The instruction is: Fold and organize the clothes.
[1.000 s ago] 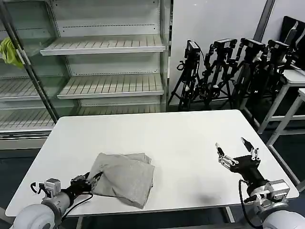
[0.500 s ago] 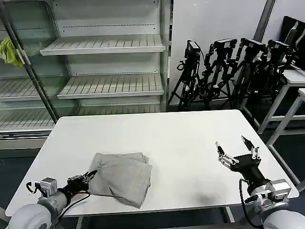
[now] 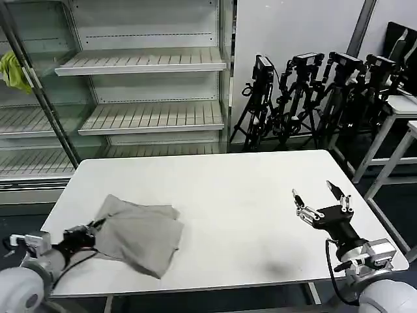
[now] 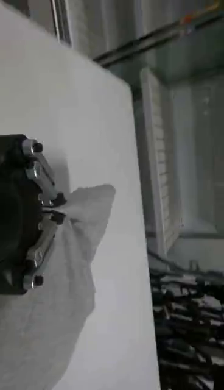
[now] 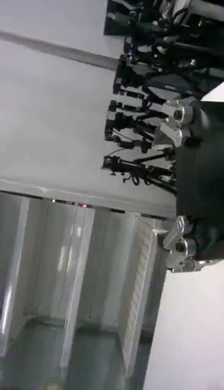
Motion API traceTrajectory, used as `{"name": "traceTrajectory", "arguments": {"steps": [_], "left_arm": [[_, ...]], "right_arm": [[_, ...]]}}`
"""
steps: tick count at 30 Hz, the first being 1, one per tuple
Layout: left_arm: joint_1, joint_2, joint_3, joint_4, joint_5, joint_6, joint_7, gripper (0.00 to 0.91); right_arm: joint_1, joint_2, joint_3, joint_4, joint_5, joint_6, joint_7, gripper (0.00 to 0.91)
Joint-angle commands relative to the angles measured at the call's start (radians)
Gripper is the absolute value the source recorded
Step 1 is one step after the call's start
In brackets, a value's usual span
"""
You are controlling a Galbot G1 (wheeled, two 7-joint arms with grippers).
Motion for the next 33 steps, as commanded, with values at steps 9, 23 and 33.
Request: {"name": "traceTrajectory", "arguments": {"steps": [9,23,33], "left_arm": [[0.016,0.148,-0.345,0.161,0.502,-0.1,0.105,0.04],[-0.001,-0.01,-0.135,0.096,0.917,-0.231,0.198,0.04],[-0.06,-0.136,0.266,0.089,0.815,-0.18,0.186,0.05]], "right_arm": [[0.03,-0.006,-0.018,-0.003,0.008,0.012,-0.011,0.907],[-0.041,0.008,0.028,0.028,0.004,0.014,-0.002,0.907],[-0.076,-0.002,0.061,0.079,0.0,-0.018,0.035,0.907]]}}
